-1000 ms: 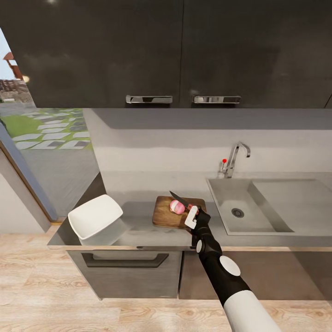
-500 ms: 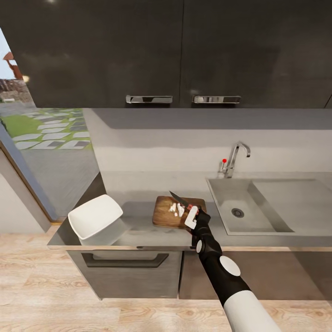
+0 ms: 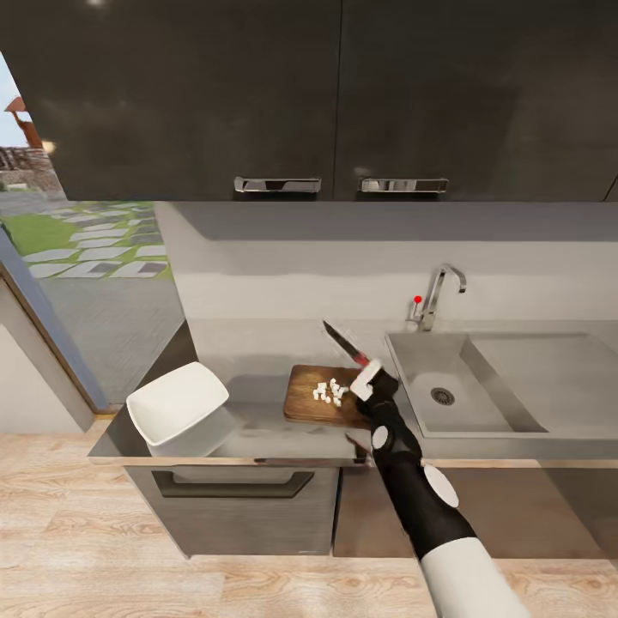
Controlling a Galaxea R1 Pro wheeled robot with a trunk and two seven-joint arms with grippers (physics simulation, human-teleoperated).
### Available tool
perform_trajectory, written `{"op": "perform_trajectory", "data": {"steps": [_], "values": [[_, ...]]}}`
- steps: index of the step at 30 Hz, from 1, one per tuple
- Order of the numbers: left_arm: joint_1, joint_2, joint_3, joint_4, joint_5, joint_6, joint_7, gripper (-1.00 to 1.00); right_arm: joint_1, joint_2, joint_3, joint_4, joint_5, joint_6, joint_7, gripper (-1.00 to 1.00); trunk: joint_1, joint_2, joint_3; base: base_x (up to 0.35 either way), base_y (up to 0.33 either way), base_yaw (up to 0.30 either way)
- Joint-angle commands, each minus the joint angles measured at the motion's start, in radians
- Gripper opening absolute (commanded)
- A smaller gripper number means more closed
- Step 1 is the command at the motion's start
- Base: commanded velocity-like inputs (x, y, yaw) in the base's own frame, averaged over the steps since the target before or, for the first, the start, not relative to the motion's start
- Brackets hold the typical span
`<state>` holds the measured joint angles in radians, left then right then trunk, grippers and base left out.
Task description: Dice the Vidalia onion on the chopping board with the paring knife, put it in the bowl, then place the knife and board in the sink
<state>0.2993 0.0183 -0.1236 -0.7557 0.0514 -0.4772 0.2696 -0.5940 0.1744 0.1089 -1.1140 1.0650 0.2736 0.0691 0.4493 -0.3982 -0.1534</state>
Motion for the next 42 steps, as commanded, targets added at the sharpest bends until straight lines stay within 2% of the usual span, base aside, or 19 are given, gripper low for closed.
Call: {"op": "perform_trajectory", "data": {"steps": [1,2,3,5,6,7,9,10,11,13,16,30,33,36,38,42], "values": [[0.0,0.002,-0.007,-0.002,0.005,-0.001,0.008,1.0,0.0,0.0,-0.001,-0.043,-0.088,0.007,0.008,-1.0,0.001,-0.002,-0.002,0.0,0.0,0.0],[0.0,0.002,-0.007,-0.002,0.005,-0.002,0.008,1.0,0.0,0.0,-0.002,-0.067,-0.171,0.014,0.008,-1.0,0.001,-0.002,-0.002,0.0,0.0,0.0],[0.0,0.002,-0.007,-0.002,0.005,-0.002,0.008,1.0,0.0,0.0,-0.003,-0.08,-0.228,0.029,0.008,-1.0,0.001,-0.002,-0.002,0.0,0.0,0.0],[0.0,0.002,-0.007,-0.002,0.004,-0.003,0.008,1.0,0.0,0.0,-0.012,-0.108,-0.277,0.058,0.009,-1.0,0.001,-0.002,-0.002,0.0,0.0,0.0],[0.0,0.002,-0.007,-0.002,0.004,-0.003,0.008,1.0,0.0,0.0,-0.041,-0.121,-0.286,0.064,0.01,-1.0,0.001,-0.002,-0.002,0.0,0.0,0.0],[0.0,0.002,-0.007,-0.002,0.004,-0.003,0.008,1.0,0.0,0.0,-0.124,-0.133,-0.293,0.069,0.013,-1.0,0.001,-0.002,-0.002,0.0,0.0,0.0],[0.0,0.002,-0.007,-0.002,0.003,-0.003,0.008,1.0,0.0,0.0,-0.249,-0.139,-0.299,0.07,0.024,-1.0,0.001,-0.002,-0.002,0.0,0.0,0.0],[0.0,0.002,-0.007,-0.002,0.004,-0.003,0.007,1.0,0.0,0.0,-0.284,-0.14,-0.3,0.07,0.038,-1.0,0.001,-0.002,-0.002,0.0,0.0,0.0],[0.0,0.002,-0.007,-0.002,0.004,-0.003,0.007,1.0,-0.001,0.0,-0.303,-0.14,-0.3,0.07,0.059,-1.0,0.001,-0.002,-0.002,0.0,0.0,0.0],[0.0,0.002,-0.007,-0.002,0.004,-0.002,0.007,1.0,0.0,0.0,-0.314,-0.141,-0.3,0.07,0.092,-1.0,0.001,-0.002,-0.002,0.0,0.0,0.0],[0.0,0.002,-0.007,-0.002,0.004,-0.001,0.007,1.0,0.0,0.0,-0.317,-0.141,-0.3,0.071,0.103,-1.0,0.001,-0.002,-0.002,0.011,-0.007,0.0],[0.0,0.002,-0.007,-0.001,0.004,-0.001,0.01,1.0,0.0,0.0,-0.321,-0.124,-0.302,0.088,0.105,-1.0,0.001,-0.002,-0.002,0.147,-0.226,0.0],[0.0,0.002,-0.007,-0.002,0.004,-0.001,0.01,1.0,0.0,0.0,-0.352,-0.102,-0.303,0.134,0.106,-1.0,0.001,-0.002,-0.002,0.018,-0.257,0.0],[0.0,0.002,-0.007,-0.002,0.004,-0.001,0.01,1.0,-0.001,0.0,-0.382,-0.09,-0.304,0.148,0.106,-1.0,0.001,-0.002,-0.002,0.003,-0.257,0.0],[0.0,0.002,-0.007,-0.002,0.004,-0.001,0.01,1.0,-0.001,0.0,-0.386,-0.073,-0.326,0.155,0.105,-1.0,0.001,-0.002,-0.002,0.0,-0.257,0.0],[0.0,0.002,-0.007,-0.003,0.004,-0.001,0.01,1.0,-0.003,0.0,-0.387,-0.008,-0.453,0.236,0.1,-1.0,0.001,-0.002,-0.002,0.023,-0.241,0.0]]}}
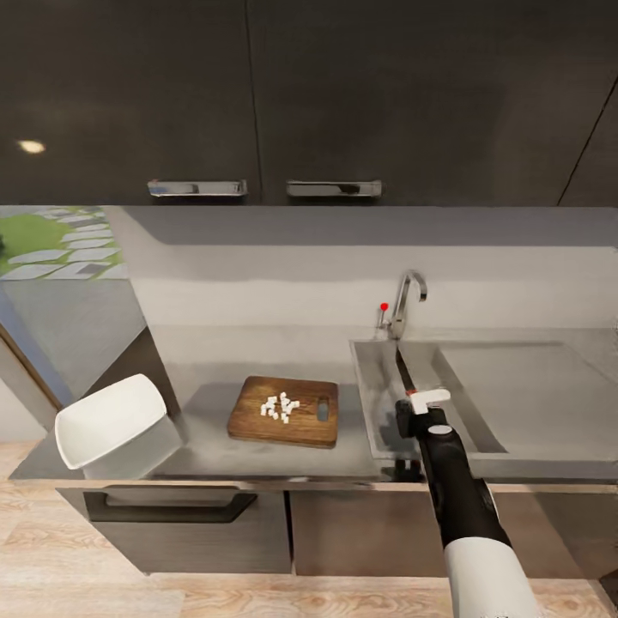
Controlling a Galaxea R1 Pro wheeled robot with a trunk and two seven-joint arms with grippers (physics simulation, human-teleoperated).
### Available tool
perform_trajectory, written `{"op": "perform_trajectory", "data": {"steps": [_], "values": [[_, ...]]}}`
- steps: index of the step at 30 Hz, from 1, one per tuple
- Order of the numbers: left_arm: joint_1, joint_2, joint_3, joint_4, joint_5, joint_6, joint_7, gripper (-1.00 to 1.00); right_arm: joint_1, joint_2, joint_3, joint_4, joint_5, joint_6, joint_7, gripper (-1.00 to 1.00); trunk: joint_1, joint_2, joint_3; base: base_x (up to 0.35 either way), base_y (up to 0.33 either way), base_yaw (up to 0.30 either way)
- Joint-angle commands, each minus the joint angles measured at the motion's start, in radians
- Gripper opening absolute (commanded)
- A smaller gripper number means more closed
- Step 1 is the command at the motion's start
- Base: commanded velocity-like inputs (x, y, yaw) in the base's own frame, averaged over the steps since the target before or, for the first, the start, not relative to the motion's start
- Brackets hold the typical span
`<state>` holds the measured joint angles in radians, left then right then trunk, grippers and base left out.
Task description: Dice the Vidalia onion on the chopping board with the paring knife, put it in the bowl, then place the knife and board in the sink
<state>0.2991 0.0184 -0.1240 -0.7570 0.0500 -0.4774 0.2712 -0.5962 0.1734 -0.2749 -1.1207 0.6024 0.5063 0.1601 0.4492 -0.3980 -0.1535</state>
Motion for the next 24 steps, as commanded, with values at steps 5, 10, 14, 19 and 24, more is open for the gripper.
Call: {"op": "perform_trajectory", "data": {"steps": [5,10,14,19,24], "values": [[0.0,0.002,-0.006,-0.004,0.004,-0.001,0.008,1.0,-0.009,-0.014,-0.003,0.111,-0.08,0.021,0.003,-1.0,0.001,-0.002,-0.002,0.261,-0.111,0.0],[0.0,0.002,-0.006,-0.005,0.004,-0.001,0.008,1.0,-0.01,-0.024,-0.003,0.131,-0.085,0.021,0.003,-1.0,0.001,-0.002,-0.002,0.338,-0.009,0.0],[0.0,0.002,-0.006,-0.005,0.004,-0.001,0.008,1.0,-0.01,-0.023,-0.003,0.134,-0.087,0.021,0.003,-1.0,0.001,-0.002,-0.002,0.278,-0.001,0.0],[0.0,0.002,-0.006,-0.004,0.004,-0.001,0.008,1.0,-0.01,-0.023,-0.003,0.21,-0.087,0.019,0.003,-1.0,0.001,-0.002,-0.002,0.037,0.0,0.0],[0.0,0.002,-0.006,-0.004,0.004,-0.002,0.008,1.0,-0.01,-0.022,-0.004,0.254,-0.087,0.013,0.003,-1.0,0.001,-0.002,-0.002,0.001,0.0,0.0]]}}
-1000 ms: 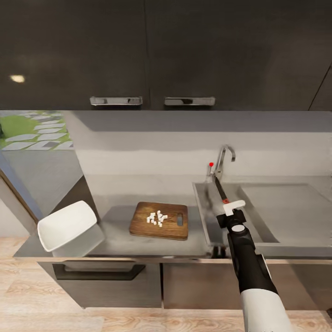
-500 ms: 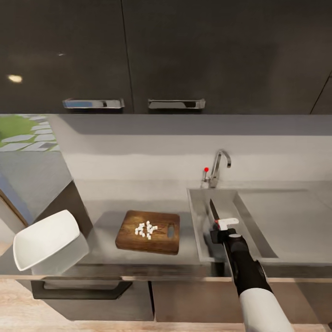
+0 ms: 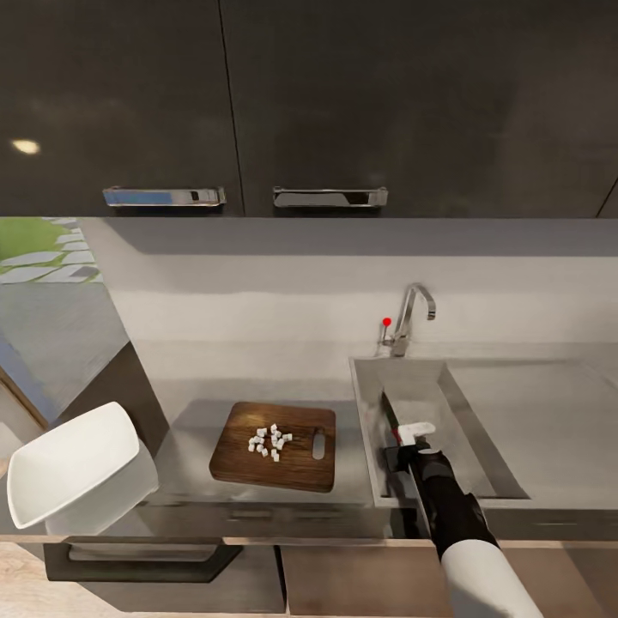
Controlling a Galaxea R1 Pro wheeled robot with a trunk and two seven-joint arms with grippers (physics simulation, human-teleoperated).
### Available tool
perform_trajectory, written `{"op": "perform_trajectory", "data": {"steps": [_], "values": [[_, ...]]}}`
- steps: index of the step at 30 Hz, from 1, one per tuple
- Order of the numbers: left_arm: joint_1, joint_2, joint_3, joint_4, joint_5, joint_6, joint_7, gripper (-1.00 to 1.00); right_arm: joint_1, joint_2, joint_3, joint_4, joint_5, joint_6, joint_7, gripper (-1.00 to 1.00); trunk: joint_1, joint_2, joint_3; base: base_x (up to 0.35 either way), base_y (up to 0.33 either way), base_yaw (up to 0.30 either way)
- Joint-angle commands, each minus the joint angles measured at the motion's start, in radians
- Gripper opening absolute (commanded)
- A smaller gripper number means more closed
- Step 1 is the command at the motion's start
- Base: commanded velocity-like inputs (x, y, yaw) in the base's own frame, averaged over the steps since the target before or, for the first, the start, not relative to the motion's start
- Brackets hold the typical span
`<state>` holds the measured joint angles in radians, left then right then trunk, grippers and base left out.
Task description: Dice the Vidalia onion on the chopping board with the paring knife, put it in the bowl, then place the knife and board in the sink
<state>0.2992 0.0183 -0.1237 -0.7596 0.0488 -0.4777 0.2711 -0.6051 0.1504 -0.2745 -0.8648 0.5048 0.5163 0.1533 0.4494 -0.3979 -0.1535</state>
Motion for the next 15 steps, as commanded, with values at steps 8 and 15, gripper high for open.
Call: {"op": "perform_trajectory", "data": {"steps": [8,15], "values": [[0.0,0.002,-0.007,-0.001,0.005,-0.002,0.008,1.0,-0.001,-0.002,-0.005,-0.006,0.008,0.001,0.01,1.0,0.001,-0.002,-0.002,0.0,0.0,0.0],[0.0,0.002,-0.007,-0.001,0.005,-0.002,0.01,1.0,-0.001,-0.002,-0.005,-0.036,0.007,-0.002,0.015,1.0,0.001,-0.002,-0.002,0.0,0.0,0.0]]}}
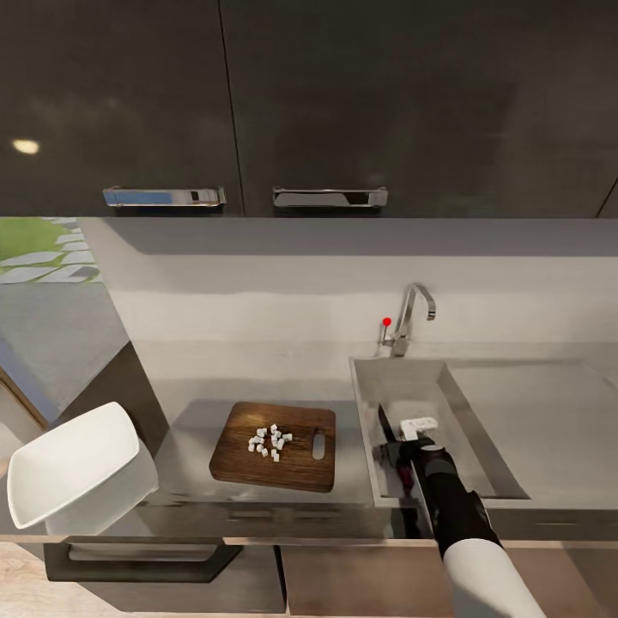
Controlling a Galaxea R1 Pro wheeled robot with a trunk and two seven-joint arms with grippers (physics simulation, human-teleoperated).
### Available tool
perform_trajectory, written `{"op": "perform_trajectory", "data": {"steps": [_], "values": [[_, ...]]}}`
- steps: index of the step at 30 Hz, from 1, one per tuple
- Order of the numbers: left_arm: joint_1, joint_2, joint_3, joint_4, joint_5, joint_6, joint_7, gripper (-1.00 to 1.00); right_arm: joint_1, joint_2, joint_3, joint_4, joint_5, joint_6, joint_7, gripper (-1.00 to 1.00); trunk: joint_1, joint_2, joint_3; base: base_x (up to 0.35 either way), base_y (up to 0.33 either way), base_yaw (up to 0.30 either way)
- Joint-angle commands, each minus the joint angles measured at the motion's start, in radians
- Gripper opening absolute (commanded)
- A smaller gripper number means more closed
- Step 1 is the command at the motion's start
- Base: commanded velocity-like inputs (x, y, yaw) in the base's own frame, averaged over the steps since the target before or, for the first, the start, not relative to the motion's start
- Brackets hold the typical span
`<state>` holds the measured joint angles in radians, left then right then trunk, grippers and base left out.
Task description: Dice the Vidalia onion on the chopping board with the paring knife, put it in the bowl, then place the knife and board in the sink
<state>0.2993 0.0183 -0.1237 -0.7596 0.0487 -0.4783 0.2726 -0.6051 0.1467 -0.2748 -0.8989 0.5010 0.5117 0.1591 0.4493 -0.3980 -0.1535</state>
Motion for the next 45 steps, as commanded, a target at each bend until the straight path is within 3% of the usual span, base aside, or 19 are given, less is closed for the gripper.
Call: {"op": "perform_trajectory", "data": {"steps": [1,3,6,8,14,20,24,38,45], "values": [[0.0,0.002,-0.007,-0.001,0.005,-0.001,0.008,1.0,-0.001,0.001,-0.004,-0.012,0.01,0.003,0.009,1.0,0.001,-0.002,-0.002,0.0,0.0,0.0],[0.0,0.002,-0.007,-0.001,0.005,-0.001,0.008,1.0,-0.001,0.002,-0.004,-0.06,0.01,0.004,0.007,1.0,0.001,-0.002,-0.002,0.0,0.0,0.0],[0.0,0.002,-0.007,0.0,0.005,-0.001,0.008,1.0,-0.001,0.009,0.0,-0.216,0.01,0.011,0.004,1.0,0.001,-0.002,-0.002,0.0,0.0,0.0],[0.0,0.002,-0.007,0.0,0.005,-0.001,0.008,1.0,0.002,0.026,0.002,-0.332,0.01,0.015,0.005,1.0,0.001,-0.002,-0.002,0.0,0.0,0.0],[0.0,0.002,-0.007,0.002,0.006,0.0,0.008,1.0,0.012,0.028,0.005,-0.504,0.008,0.016,0.012,1.0,0.001,-0.002,-0.002,0.0,0.0,0.0],[0.0,0.002,-0.007,0.002,0.007,0.0,0.008,1.0,0.118,0.028,0.011,-0.605,0.008,0.015,0.073,1.0,0.001,-0.002,-0.002,0.0,0.0,0.0],[0.0,0.002,-0.007,0.002,0.007,0.0,0.008,1.0,0.157,0.028,0.031,-0.63,0.008,0.015,0.096,1.0,0.001,-0.002,-0.002,0.0,0.0,0.0],[0.0,0.005,-0.007,0.014,0.008,0.0,0.008,1.0,0.162,0.028,0.033,-0.63,0.01,0.053,0.11,1.0,0.001,-0.002,-0.002,-0.253,0.14,0.0],[0.0,0.005,-0.006,0.016,0.007,0.0,0.008,1.0,0.162,0.028,0.03,-0.629,0.011,0.053,0.108,1.0,0.001,-0.002,-0.002,-0.033,0.295,0.0]]}}
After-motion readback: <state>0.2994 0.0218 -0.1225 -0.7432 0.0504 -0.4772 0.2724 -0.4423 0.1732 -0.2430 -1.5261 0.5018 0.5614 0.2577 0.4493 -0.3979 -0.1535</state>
